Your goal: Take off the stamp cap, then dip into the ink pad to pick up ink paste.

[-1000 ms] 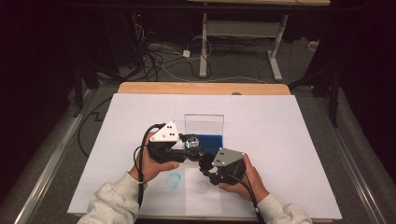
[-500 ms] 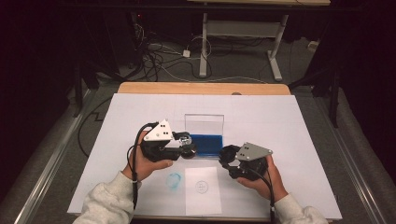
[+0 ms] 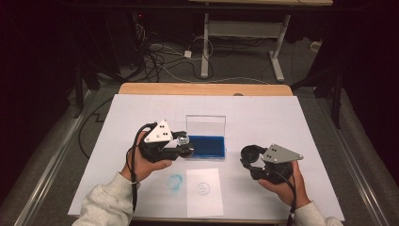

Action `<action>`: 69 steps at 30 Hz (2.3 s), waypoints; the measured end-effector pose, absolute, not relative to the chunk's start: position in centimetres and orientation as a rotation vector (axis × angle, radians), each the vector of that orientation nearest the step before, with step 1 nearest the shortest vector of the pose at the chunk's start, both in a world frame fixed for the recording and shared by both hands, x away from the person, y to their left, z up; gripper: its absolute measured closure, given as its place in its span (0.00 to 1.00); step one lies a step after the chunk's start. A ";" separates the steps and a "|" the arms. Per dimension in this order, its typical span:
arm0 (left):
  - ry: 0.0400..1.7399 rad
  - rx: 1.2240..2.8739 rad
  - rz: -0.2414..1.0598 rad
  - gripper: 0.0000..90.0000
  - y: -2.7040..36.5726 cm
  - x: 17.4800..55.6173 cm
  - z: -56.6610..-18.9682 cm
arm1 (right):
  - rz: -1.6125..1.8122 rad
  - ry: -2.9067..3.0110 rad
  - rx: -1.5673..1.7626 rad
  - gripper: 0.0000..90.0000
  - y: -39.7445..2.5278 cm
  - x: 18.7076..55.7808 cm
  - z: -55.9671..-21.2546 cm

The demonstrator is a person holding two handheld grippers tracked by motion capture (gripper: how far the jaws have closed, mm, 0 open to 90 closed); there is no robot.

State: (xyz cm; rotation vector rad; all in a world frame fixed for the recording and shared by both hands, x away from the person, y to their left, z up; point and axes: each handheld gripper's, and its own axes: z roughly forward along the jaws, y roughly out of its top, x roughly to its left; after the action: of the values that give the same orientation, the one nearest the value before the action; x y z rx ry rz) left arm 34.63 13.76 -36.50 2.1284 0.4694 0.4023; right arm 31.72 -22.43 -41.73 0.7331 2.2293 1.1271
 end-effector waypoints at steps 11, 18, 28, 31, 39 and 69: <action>0.484 2.132 0.435 0.61 14.2 35.2 -36.8 | 1.117 2.187 0.789 0.43 -25.1 30.8 -41.7; 0.485 2.140 0.438 0.61 13.9 35.4 -36.8 | 1.100 2.147 0.841 0.43 -27.1 29.9 -41.7; 0.434 2.152 0.422 0.61 12.2 35.7 -35.8 | 1.097 2.146 0.863 0.43 -27.9 29.8 -41.9; 0.425 2.160 0.424 0.61 11.9 35.9 -35.6 | 1.095 2.156 0.854 0.43 -27.7 29.8 -41.9; 0.420 2.171 0.409 0.61 11.7 36.2 -35.5 | 1.078 2.175 0.854 0.43 -27.5 29.9 -42.1; 0.482 2.235 0.354 0.61 9.5 39.9 -37.1 | 1.042 2.250 0.832 0.43 -26.9 30.2 -43.0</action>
State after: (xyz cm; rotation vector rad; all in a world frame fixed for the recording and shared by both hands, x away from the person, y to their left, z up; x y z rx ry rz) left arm 39.91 9.52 -37.06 2.2345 0.4820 0.3544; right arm 30.18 -26.90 -42.97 0.8319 2.2499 1.0422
